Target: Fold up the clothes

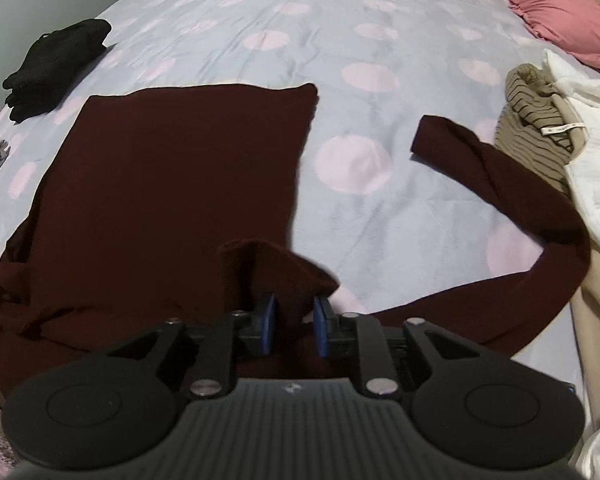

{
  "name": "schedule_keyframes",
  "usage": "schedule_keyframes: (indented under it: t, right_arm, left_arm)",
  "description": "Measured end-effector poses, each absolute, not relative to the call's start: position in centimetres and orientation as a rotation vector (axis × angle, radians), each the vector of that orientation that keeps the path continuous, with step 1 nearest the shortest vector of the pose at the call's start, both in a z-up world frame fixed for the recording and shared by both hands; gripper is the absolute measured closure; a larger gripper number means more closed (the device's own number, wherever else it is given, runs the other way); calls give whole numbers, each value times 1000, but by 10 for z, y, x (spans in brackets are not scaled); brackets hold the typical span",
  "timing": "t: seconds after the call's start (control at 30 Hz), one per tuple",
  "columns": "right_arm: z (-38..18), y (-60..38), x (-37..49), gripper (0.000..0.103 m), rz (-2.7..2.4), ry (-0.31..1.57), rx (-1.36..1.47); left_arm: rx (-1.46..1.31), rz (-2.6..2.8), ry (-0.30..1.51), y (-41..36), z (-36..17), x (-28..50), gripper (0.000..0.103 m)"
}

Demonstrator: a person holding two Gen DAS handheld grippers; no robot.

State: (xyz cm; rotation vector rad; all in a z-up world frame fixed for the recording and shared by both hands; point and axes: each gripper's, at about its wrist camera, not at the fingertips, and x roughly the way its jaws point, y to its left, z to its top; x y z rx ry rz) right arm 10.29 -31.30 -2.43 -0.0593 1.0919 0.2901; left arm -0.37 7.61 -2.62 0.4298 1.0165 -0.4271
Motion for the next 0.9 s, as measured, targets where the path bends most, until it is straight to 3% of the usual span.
schedule_keyframes:
  t: [0.07, 0.33, 0.53, 0.57, 0.6, 0.73, 0.9]
  right_arm:
    - [-18, -317, 103, 75, 277, 1068, -52]
    - [-10, -311, 116, 72, 349, 1041, 50]
    - [-43, -288, 135, 75, 350, 1149, 57]
    - [-48, -287, 137, 90, 353, 1169, 62]
    - [-49, -286, 138, 98, 354, 1175, 64]
    - [-27, -292, 140, 97, 350, 1079, 113]
    - [16, -315, 139, 97, 354, 879, 244]
  left_arm:
    - [463, -402, 996, 75, -27, -3, 64]
    - [473, -388, 1015, 75, -38, 10, 64]
    - [468, -391, 1030, 70, -44, 16, 80]
    - [461, -392, 1032, 71, -45, 15, 83]
    - [453, -392, 1033, 72, -45, 15, 85]
    - [426, -381, 1027, 76, -45, 14, 95]
    - [369, -318, 1004, 90, -34, 13, 100]
